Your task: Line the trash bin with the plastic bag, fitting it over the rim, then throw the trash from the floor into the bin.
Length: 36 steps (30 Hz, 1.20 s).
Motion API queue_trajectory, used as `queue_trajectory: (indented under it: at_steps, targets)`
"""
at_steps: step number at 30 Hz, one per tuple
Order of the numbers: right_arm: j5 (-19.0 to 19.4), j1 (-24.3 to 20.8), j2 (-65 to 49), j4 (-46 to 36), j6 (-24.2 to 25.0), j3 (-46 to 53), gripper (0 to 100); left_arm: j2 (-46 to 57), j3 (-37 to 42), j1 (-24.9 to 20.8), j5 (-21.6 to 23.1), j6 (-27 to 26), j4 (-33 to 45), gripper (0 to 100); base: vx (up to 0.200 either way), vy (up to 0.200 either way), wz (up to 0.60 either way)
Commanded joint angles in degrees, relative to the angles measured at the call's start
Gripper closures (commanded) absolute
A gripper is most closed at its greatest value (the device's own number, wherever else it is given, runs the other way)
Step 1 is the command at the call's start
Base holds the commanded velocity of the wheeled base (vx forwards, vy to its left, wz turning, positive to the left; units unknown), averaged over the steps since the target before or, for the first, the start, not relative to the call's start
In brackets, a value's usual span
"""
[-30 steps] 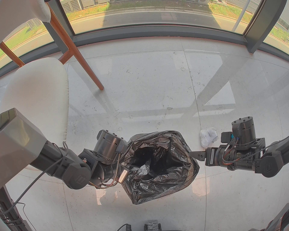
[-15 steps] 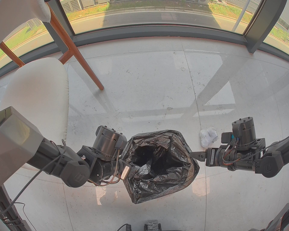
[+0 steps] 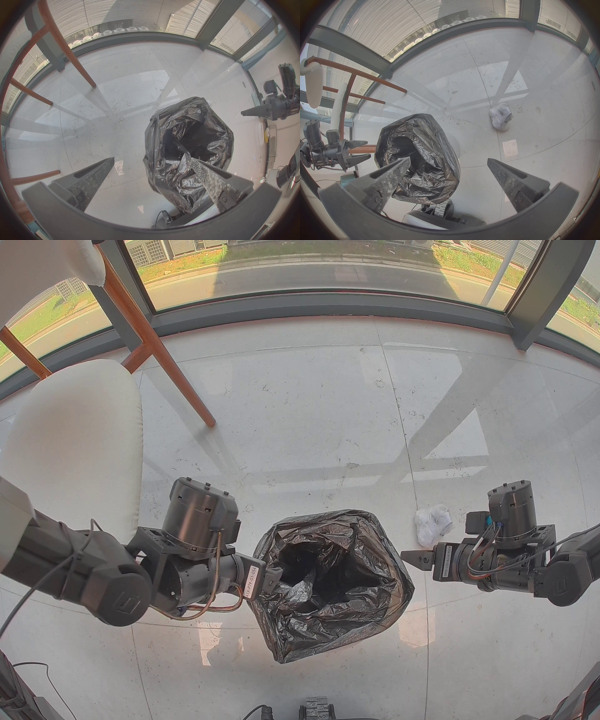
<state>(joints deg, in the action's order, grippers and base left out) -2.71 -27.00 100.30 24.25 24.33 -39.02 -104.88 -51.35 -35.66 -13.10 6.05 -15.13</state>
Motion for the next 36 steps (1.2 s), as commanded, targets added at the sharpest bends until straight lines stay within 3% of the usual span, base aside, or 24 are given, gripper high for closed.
queue_trajectory:
  at_steps: [1,20,24,31,34,36]
  targets:
    - [-0.28,0.11,-0.46,0.01,0.01,-0.09,0,5.12,3.53,0.41,1.24,0.90,0.01,0,-0.200,0.000,0.00]
    - [-0.19,0.63,-0.55,0.10,0.01,-0.27,0,7.32,5.73,0.24,2.21,0.63,-0.60,0,-0.200,0.000,0.00]
    - [-0.02,0.63,-0.90,0.10,-0.07,-0.44,0,4.33,3.53,0.24,1.77,-2.18,-0.87,0,0.000,0.000,0.00]
    - [0.33,-2.62,-1.69,0.01,0.19,-0.18,0,-0.86,-2.09,0.15,1.06,-2.09,-2.01,0,0.000,0.000,0.00]
    - [0.25,-3.41,-1.52,0.01,0.19,0.00,0,-3.41,-4.11,0.15,0.27,-1.39,-1.92,0,0.000,0.000,0.00]
    - [0.33,-3.32,-1.60,0.01,0.19,0.09,0,-5.08,-5.96,-0.11,-0.43,1.78,-1.57,0,0.000,0.000,0.00]
